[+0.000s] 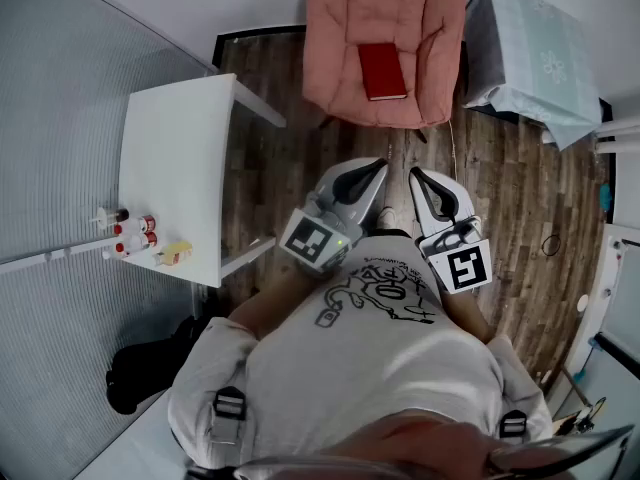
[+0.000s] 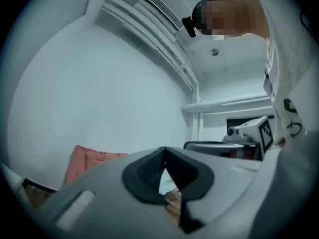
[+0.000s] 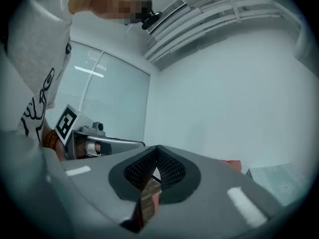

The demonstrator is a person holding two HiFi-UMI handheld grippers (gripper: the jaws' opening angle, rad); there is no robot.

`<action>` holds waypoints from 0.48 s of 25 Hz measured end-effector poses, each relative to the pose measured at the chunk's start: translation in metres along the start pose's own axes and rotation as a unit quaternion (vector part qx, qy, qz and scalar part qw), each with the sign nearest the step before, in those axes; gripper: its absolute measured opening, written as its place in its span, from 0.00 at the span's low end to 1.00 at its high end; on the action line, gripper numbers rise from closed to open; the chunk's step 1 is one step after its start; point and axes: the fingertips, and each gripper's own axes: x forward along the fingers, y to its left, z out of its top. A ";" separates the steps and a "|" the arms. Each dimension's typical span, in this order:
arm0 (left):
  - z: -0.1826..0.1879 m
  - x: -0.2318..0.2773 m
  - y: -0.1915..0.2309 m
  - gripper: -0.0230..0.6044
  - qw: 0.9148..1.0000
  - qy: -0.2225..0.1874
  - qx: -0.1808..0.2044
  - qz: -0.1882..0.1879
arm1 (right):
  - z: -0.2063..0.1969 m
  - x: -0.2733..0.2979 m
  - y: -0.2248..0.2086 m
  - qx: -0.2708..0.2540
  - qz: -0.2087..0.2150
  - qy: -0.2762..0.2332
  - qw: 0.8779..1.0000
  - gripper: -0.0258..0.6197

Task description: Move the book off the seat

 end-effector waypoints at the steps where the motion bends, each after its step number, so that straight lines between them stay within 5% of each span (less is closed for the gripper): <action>1: 0.000 0.000 -0.001 0.04 1.000 -0.002 0.000 0.000 | 0.001 -0.001 -0.001 0.000 -0.001 -0.002 1.000 0.05; 12: -0.012 0.020 -0.020 0.04 1.000 -0.001 -0.002 0.013 | -0.002 -0.024 -0.024 0.026 0.003 -0.016 1.000 0.05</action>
